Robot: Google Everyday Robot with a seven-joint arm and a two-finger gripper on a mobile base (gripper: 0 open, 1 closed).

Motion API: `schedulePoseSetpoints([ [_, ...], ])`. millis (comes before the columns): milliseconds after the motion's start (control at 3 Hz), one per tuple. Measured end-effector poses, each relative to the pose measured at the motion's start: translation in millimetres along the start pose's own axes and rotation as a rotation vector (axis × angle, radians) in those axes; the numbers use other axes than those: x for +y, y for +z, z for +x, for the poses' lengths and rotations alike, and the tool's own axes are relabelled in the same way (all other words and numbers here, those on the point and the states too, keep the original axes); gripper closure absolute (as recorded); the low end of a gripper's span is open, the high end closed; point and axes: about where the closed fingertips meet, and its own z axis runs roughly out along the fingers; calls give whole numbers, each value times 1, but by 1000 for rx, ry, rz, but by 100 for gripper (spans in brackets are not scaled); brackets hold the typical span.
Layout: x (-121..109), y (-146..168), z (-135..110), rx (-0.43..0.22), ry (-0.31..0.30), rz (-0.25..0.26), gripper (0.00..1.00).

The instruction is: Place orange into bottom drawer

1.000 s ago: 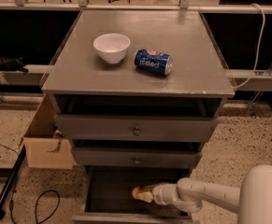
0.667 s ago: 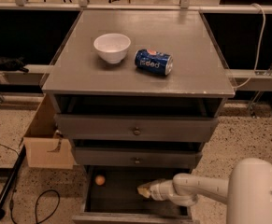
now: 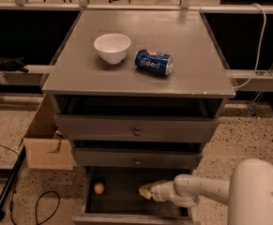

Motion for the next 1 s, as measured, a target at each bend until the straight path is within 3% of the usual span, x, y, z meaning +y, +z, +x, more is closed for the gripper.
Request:
schedulePoseSetpoints([
  [1000,0,0,0,0,0,0,15],
])
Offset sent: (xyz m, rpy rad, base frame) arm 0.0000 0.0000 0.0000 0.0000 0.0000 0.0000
